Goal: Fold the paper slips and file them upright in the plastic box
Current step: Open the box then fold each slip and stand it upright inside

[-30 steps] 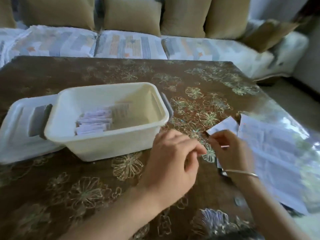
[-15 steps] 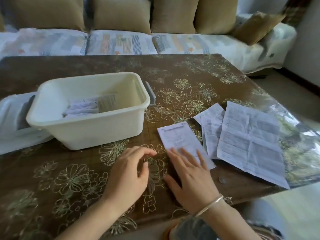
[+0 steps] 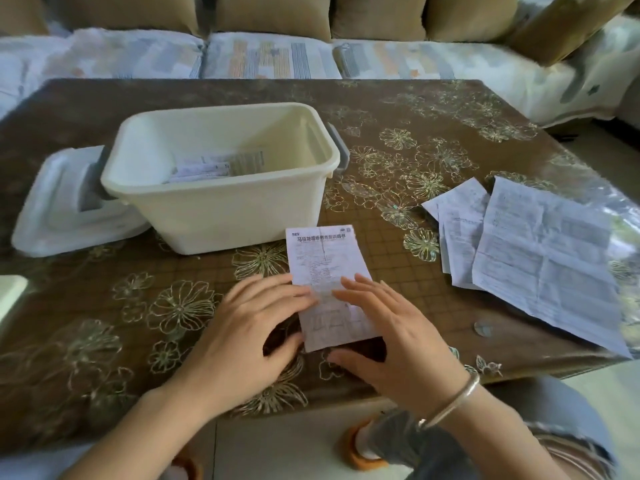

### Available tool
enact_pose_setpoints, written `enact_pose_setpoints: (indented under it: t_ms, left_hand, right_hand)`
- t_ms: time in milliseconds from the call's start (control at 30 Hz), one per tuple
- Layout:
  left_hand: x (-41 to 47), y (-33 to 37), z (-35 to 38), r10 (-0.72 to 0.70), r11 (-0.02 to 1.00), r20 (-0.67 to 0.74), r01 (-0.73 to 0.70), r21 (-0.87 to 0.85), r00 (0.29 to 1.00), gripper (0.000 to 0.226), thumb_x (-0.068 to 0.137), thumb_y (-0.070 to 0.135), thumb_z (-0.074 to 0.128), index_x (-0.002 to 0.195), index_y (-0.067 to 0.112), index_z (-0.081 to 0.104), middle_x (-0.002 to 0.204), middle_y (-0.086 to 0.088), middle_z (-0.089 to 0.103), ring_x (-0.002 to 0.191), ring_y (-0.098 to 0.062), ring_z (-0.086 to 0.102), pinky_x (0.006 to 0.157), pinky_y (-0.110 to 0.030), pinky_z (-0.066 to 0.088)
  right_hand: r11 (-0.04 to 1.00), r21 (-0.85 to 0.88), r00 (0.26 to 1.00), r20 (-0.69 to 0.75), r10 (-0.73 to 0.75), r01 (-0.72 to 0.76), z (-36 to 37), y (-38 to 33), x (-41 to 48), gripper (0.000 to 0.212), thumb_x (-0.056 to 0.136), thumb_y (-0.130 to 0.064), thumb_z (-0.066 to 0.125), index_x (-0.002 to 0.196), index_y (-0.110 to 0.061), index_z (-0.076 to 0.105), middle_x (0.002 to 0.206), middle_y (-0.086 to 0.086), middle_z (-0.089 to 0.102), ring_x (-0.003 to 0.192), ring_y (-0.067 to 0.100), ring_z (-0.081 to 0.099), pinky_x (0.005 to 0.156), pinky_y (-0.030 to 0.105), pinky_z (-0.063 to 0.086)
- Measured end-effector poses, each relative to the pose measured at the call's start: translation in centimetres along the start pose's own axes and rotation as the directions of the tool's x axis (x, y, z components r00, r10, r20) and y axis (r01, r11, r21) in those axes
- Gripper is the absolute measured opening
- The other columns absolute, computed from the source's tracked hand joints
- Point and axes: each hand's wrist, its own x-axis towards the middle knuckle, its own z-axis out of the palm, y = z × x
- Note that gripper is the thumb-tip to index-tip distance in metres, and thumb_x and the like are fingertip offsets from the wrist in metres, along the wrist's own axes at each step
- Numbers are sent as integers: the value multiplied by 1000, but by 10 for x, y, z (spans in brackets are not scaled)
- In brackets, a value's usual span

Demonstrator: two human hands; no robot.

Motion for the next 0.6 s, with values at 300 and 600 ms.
enact_pose_setpoints:
  t_ms: [300, 600]
  left_hand:
    - [-4, 2, -1, 19, 1000, -28, -20, -19, 999, 57, 87, 71, 44, 122, 32, 66, 134, 19, 56, 133, 2, 41, 115, -33, 29]
    - [-11, 11, -1, 65, 993, -75, -57, 108, 995, 68, 73, 73, 54, 118, 25, 69, 125, 8, 65, 116, -7, 54, 106, -29, 39]
  right_hand:
    - [959, -216, 980, -30, -194, 183, -1, 14, 3, 36, 87, -50, 53, 99, -23, 72, 121, -3, 67, 115, 14, 62, 88, 37, 56]
    - [947, -218, 959, -110, -263, 235, -2, 6, -2, 32, 88, -48, 59, 98, -21, 73, 113, -6, 71, 108, 7, 65, 87, 33, 55]
